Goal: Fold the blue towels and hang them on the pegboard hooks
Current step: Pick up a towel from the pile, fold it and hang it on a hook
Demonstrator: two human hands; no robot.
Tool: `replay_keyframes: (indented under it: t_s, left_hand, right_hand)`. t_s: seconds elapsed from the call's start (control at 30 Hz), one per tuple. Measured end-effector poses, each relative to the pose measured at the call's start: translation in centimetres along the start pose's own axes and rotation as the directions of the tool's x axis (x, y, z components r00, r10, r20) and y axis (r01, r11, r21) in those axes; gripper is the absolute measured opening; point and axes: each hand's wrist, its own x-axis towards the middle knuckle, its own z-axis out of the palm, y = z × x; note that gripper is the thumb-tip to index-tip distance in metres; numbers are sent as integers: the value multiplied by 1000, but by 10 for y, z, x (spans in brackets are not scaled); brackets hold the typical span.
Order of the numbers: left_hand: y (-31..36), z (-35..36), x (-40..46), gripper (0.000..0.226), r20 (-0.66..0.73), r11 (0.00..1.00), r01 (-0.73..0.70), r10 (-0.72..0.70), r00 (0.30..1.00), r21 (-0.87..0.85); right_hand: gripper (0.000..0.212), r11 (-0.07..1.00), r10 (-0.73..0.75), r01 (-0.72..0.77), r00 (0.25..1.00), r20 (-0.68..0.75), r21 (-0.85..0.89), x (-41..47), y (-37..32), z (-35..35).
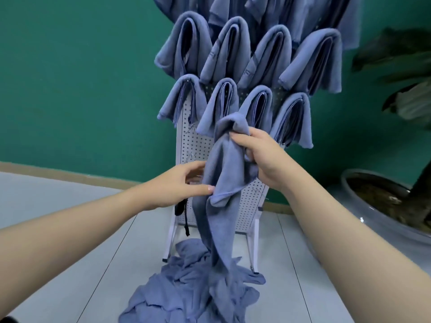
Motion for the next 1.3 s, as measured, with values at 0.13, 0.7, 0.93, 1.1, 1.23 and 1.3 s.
replay_keyframes:
  t_s: [0.13, 0.7, 0.93, 1.1, 1.23, 1.3]
  left_hand:
    - [9, 6, -16, 38, -19, 999, 27, -28, 999, -40]
    - [14, 19, -48, 7, -199, 928, 99, -180, 963, -360]
    - [6, 8, -47, 19, -249, 850, 147, -307, 919, -506]
    - [-13, 16, -43, 13, -238, 834, 200, -363, 901, -515]
    - [-27, 21, -38, 15, -302, 851, 227, -398, 866, -473]
    - [-31, 24, -35, 15, -298, 853, 252, -414, 860, -456]
  right_hand:
    - [33, 994, -82, 83, 996, -15, 70, -16, -52, 7]
    - [32, 957, 239, -205, 958, -159, 204, 37, -45, 10]
    - [51, 878, 460, -453, 888, -14, 155, 0, 63, 21]
    - [53, 919, 392, -379, 906, 157, -109, -35, 90, 50]
    - [53, 942, 301, -255, 928, 219, -218, -49, 92, 66]
    - [37, 956, 275, -239, 931, 239, -170, -52, 98, 69]
